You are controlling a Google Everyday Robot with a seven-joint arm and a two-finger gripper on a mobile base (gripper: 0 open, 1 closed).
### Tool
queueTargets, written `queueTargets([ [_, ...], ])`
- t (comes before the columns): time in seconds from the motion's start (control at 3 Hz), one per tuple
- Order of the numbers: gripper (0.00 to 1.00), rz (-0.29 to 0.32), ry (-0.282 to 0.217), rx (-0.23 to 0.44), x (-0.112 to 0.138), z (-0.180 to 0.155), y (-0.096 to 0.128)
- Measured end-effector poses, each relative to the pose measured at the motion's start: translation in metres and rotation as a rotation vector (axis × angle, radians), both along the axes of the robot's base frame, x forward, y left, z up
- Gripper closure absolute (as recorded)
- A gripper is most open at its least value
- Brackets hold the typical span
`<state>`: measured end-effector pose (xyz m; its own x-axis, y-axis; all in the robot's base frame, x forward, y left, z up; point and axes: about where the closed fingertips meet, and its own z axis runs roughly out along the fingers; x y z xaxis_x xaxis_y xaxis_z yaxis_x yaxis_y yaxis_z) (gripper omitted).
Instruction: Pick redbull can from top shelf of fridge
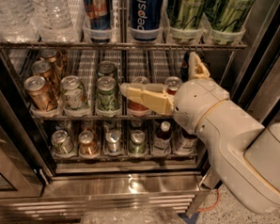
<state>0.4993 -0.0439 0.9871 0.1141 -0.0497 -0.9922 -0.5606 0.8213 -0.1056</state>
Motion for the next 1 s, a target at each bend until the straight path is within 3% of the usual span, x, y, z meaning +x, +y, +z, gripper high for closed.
queueTargets([
  [0.33,0.00,0.000,0.000,0.000,0.000,0.000,0.000],
  [1.0,0.00,0.046,-0.022,0.019,0.001,0.022,0.035],
])
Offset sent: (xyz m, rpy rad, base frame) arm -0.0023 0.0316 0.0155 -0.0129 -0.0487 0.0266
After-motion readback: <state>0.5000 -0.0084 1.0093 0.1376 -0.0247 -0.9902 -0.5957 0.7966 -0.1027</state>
